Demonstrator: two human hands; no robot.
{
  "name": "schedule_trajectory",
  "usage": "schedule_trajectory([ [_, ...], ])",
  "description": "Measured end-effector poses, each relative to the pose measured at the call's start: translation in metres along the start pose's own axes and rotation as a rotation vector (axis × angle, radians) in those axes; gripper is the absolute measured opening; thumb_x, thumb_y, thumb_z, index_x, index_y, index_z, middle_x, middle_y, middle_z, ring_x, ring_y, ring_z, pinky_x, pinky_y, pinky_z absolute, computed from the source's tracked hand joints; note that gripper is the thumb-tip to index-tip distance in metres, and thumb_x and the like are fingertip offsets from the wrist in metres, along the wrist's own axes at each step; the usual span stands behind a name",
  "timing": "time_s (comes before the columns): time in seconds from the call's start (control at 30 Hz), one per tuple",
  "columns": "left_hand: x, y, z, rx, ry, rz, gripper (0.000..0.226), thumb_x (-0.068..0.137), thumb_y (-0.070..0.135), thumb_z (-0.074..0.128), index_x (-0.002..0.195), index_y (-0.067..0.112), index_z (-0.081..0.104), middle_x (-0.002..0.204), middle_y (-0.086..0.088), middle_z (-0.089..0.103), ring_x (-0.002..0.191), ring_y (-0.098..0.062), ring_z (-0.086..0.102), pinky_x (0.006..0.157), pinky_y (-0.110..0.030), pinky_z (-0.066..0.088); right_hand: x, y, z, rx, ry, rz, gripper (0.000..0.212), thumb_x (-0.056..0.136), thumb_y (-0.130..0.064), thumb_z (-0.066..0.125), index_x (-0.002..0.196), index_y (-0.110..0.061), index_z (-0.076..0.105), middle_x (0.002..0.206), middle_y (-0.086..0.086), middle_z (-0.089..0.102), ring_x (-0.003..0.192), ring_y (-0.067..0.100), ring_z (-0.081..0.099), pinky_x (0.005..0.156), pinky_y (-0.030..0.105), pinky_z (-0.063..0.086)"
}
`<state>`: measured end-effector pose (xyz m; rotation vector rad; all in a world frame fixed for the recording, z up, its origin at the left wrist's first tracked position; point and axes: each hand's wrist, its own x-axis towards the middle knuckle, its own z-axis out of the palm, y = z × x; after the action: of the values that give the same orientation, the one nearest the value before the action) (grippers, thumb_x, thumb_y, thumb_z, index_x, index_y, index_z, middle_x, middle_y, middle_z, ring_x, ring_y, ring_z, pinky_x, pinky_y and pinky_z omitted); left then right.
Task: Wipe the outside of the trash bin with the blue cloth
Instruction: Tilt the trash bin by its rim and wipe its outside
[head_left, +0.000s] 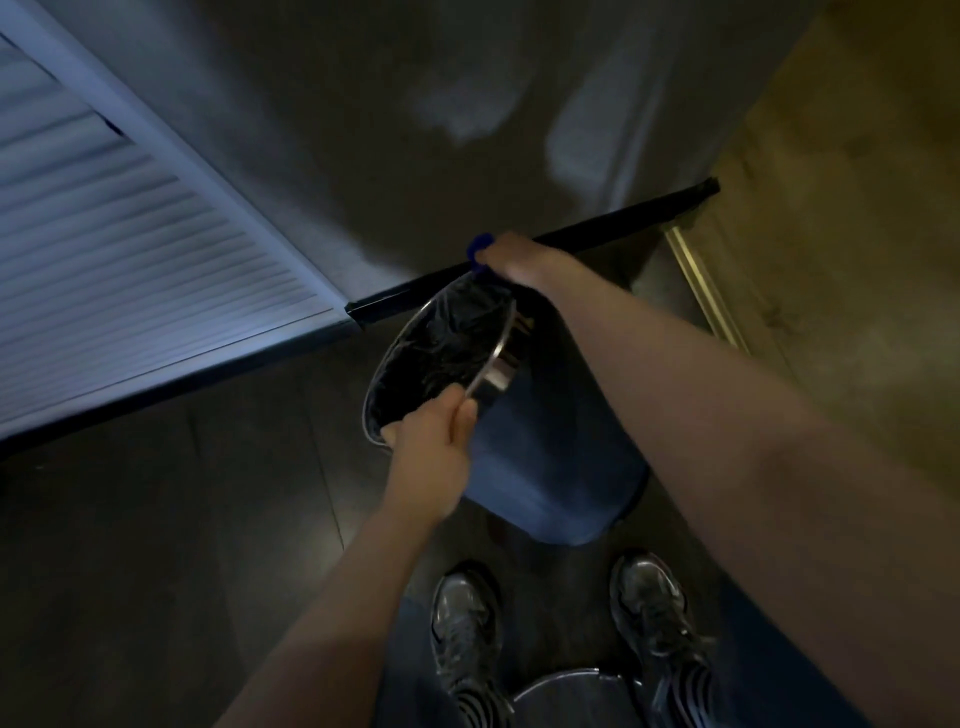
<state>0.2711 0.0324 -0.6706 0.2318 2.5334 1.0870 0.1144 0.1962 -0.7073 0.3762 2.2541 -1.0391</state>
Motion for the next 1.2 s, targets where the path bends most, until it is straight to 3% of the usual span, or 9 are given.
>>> schedule_trajectory([
  [0.1,-0.009,0.006,0.012,0.126,-0.086,0.096,0.026,0.093,0.022,0.034,0.069,0.030,0.036,0.062,0.012,0.038,0.072,-0.020,0.047,0.074,-0.034,0.023,0.000,0.014,-0.013,-0.194,-0.079,0.071,0.022,0.095,-0.016,0.036,0.095,-0.003,0.053,0.097,0.021,0.054,0.071,0.023,0.046,0.052,0.025,0.032],
  [0.23,-0.008,0.014,0.017,0.263,-0.116,0.192,0.021,0.093,0.020,0.038,0.075,0.027,0.043,0.058,0.014,0.036,0.080,-0.020,0.052,0.063,-0.033,0.010,-0.002,0.035,-0.020,-0.250,-0.060,0.119,0.042,0.097,-0.026,0.036,0.129,0.001,0.039,0.127,0.018,0.050,0.102,0.030,0.051,0.071,0.030,0.037],
  [0.37,0.003,0.017,0.015,0.136,-0.052,0.093,0.019,0.093,0.017,0.040,0.078,0.019,0.051,0.070,-0.002,0.053,0.081,-0.030,0.055,0.077,-0.038,0.028,-0.008,0.048,-0.020,0.349,0.060,0.171,0.045,0.096,-0.031,0.044,0.126,0.002,0.043,0.108,0.014,0.050,0.097,0.028,0.052,0.075,0.031,0.039],
  [0.47,0.013,0.020,0.011,0.040,0.020,0.014,0.020,0.094,0.016,0.040,0.076,0.013,0.048,0.068,-0.010,0.049,0.079,-0.039,0.056,0.077,-0.044,0.041,-0.018,0.048,0.007,0.735,0.243,0.064,0.036,0.097,-0.027,0.040,0.116,0.001,0.052,0.108,0.020,0.057,0.093,0.031,0.053,0.084,0.033,0.037],
  [0.63,0.023,0.015,0.008,-0.004,0.066,-0.131,0.026,0.094,0.011,0.038,0.068,0.012,0.041,0.063,-0.004,0.047,0.072,-0.029,0.048,0.068,-0.037,0.034,-0.065,0.027,0.060,0.392,0.621,-0.113,0.036,0.095,-0.036,0.035,0.116,-0.014,0.054,0.114,0.013,0.063,0.105,0.029,0.057,0.078,0.027,0.034],
  [0.73,0.031,0.013,0.006,-0.079,0.079,-0.241,0.029,0.089,0.003,0.035,0.063,0.012,0.043,0.062,-0.003,0.044,0.070,-0.022,0.044,0.069,-0.033,0.032,-0.093,0.023,0.096,0.216,0.789,-0.338,0.042,0.094,-0.031,0.034,0.130,-0.013,0.046,0.130,0.009,0.056,0.121,0.020,0.049,0.098,0.024,0.034],
  [0.83,0.034,0.001,-0.003,-0.120,0.110,-0.274,0.033,0.094,0.015,0.038,0.062,0.019,0.045,0.066,-0.004,0.050,0.066,-0.018,0.046,0.066,-0.031,0.036,-0.104,0.051,0.118,0.014,0.755,-0.437,0.047,0.092,-0.031,0.035,0.134,-0.010,0.042,0.139,0.008,0.048,0.131,0.019,0.041,0.109,0.026,0.026],
  [1.03,0.032,-0.014,-0.015,-0.200,0.140,-0.330,0.035,0.096,0.020,0.036,0.063,0.021,0.047,0.065,-0.003,0.046,0.062,-0.017,0.042,0.061,-0.030,0.033,-0.088,0.132,0.100,0.080,0.724,0.008,0.037,0.097,-0.029,0.037,0.128,-0.013,0.048,0.134,0.010,0.053,0.121,0.027,0.049,0.098,0.032,0.036],
  [1.2,0.036,-0.007,-0.016,-0.163,0.104,-0.350,0.033,0.096,0.027,0.033,0.067,0.020,0.047,0.081,-0.016,0.050,0.081,-0.036,0.049,0.087,-0.047,0.041,-0.074,0.142,0.072,0.242,0.648,0.438,0.041,0.097,-0.035,0.032,0.107,-0.003,0.054,0.113,0.022,0.060,0.102,0.037,0.056,0.077,0.036,0.042],
])
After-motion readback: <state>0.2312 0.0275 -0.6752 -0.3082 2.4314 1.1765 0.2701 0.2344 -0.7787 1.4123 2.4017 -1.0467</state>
